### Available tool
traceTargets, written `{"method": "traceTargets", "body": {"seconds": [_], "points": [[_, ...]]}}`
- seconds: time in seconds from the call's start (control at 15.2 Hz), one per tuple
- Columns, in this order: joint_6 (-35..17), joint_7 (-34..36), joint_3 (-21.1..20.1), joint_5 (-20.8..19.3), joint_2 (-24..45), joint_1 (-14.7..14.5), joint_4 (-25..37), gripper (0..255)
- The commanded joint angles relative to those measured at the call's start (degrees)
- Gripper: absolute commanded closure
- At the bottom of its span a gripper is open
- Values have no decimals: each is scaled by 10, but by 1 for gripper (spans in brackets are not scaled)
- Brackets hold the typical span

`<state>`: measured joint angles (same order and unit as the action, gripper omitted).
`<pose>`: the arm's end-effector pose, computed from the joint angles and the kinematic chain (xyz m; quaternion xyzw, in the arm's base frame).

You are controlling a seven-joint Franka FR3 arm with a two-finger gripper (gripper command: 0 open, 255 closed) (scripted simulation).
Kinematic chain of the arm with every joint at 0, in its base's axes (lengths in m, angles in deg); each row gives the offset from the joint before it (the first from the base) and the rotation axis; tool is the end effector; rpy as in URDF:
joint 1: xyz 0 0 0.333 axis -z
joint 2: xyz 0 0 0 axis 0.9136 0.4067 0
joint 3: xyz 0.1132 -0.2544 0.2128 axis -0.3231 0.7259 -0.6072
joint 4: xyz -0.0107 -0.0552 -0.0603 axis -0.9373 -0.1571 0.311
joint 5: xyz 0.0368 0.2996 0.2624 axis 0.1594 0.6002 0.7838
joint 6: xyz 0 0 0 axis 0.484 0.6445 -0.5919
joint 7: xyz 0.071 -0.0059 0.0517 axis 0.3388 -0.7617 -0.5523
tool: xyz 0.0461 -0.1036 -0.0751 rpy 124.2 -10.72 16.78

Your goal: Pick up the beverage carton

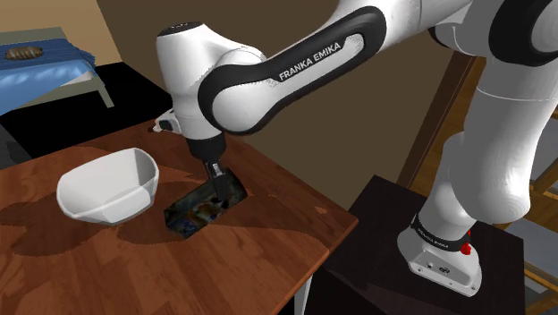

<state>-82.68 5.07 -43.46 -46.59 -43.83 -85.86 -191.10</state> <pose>0.4774 0.3852 0.4459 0.8259 0.5636 0.0129 0.0054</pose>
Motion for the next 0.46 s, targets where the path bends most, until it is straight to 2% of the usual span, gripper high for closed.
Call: {"method": "traceTargets", "body": {"seconds": [0.0,0.4], "points": [[14,-2,0,2,-3,1,11,255],[44,-4,-1,5,-10,1,35,255]]}}
